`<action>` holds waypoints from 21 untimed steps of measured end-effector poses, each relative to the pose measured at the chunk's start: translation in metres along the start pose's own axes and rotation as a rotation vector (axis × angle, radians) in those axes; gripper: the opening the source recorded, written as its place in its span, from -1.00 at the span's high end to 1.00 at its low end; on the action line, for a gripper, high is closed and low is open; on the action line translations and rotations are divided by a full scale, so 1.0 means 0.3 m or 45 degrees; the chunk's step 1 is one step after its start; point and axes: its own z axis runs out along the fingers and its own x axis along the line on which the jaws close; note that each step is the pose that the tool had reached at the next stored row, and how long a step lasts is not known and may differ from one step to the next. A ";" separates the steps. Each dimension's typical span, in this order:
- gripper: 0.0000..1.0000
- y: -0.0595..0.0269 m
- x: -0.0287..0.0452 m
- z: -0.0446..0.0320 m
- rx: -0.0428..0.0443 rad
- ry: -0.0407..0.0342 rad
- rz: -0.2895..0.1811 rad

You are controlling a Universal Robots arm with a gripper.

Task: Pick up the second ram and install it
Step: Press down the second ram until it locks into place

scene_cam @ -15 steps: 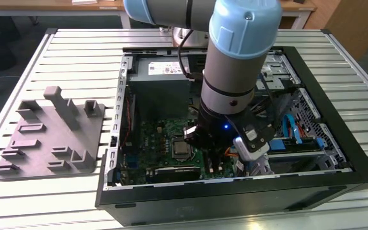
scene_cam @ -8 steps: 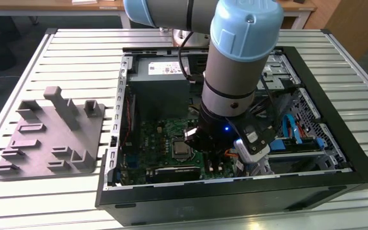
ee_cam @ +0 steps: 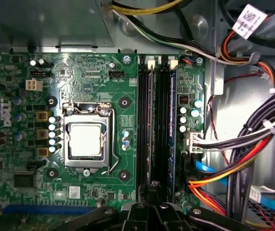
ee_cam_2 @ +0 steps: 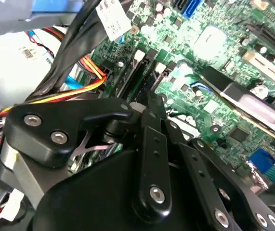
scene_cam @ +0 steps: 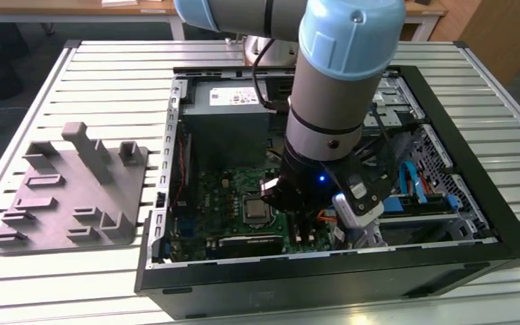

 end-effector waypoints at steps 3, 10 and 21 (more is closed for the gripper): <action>0.80 0.028 0.000 -0.002 0.000 0.0002 0.000; 0.80 0.106 -0.002 -0.005 -0.001 0.0000 -0.001; 0.80 0.111 -0.003 -0.085 -0.002 0.0000 -0.001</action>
